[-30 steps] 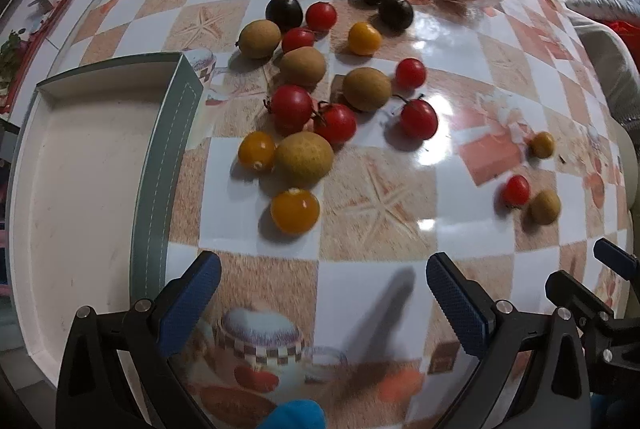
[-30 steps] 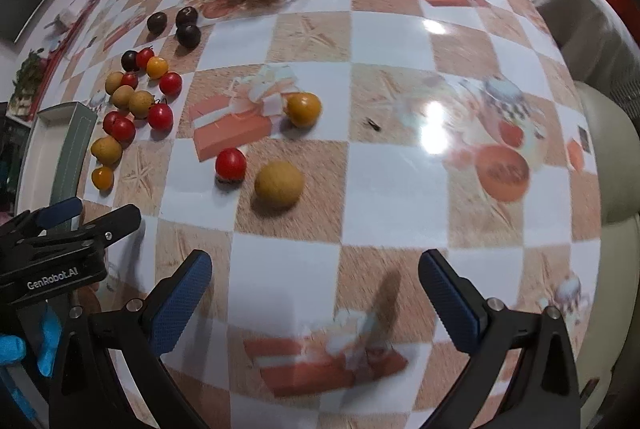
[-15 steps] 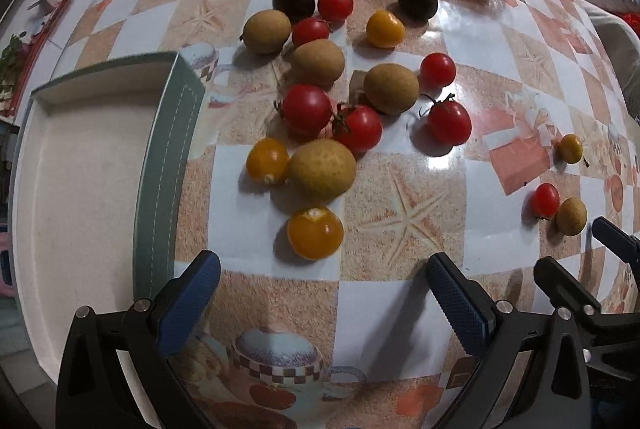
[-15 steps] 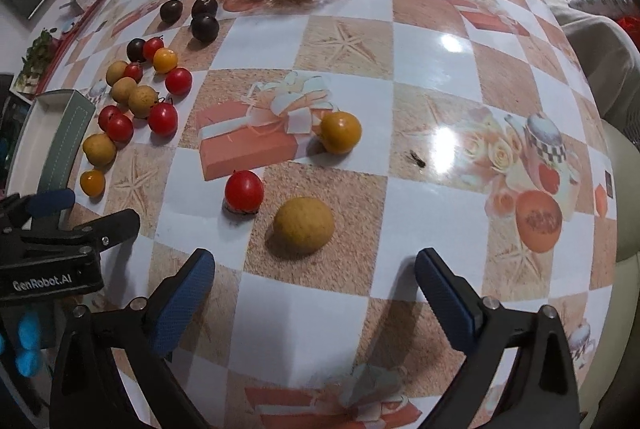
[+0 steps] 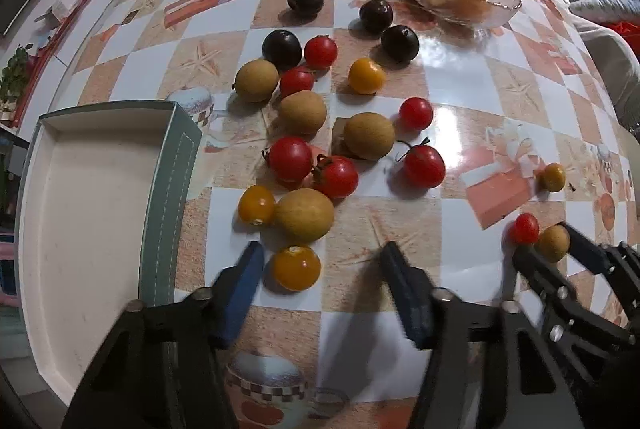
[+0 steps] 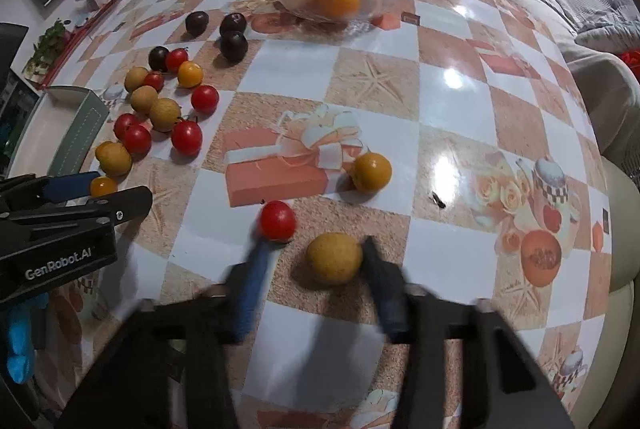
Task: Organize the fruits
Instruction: 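Grasp the yellow cherry tomato with the left tool while the right tool grasps the round brown fruit, then carry both fruits over the white tray and open both tools to drop them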
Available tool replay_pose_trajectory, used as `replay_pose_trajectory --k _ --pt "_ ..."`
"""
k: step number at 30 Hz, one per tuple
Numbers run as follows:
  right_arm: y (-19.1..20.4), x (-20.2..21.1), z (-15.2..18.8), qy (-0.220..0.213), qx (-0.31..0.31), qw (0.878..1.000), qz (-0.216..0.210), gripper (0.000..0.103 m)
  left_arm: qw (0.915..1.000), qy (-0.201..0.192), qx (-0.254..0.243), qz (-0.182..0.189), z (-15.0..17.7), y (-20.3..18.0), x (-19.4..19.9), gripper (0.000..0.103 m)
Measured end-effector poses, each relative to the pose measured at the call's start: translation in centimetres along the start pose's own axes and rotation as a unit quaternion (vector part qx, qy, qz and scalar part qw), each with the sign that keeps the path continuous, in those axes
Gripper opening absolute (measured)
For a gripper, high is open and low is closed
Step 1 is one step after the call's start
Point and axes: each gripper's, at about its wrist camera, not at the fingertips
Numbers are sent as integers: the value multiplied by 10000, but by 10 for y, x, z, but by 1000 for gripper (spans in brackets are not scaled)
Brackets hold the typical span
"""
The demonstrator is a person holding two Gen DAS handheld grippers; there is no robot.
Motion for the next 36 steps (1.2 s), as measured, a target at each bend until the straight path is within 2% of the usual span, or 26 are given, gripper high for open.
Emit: replay_pose_trajectory --k 2,5,7,12,19,22,27,36 --pt "-3 0 0 37 -85 9998 -160 30 10000 -60 8 -34 -4 1 1 35" --pt "-8 1 2 98 -265 9991 -329 31 9999 -94 47 8 -6 9 3 24" --pt "-12 3 5 147 -402 9981 -434 31 9999 -66 67 140 0 11 2 24" --pt "-20 10 12 229 -644 9958 -605 31 9998 -10 64 205 5 22 4 24" --pt "-24 26 16 312 -804 9940 -676 31 9993 -72 -36 359 40 12 28 24" --pt "-23 33 15 330 -844 9935 -696 31 9991 -107 -34 421 43 14 40 24" --pt "-8 50 9 290 -740 9941 -744 31 9987 -196 8 474 46 23 64 24" --pt "51 74 -19 83 -255 9952 -945 31 9989 -355 217 201 49 77 97 24"
Point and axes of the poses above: each gripper's, at about its wrist camera, not at the fingertips, and x roughly against the way its jaws point, y to its left, z to its underside, and after that the axes turned 12 degrees about z, right-handed
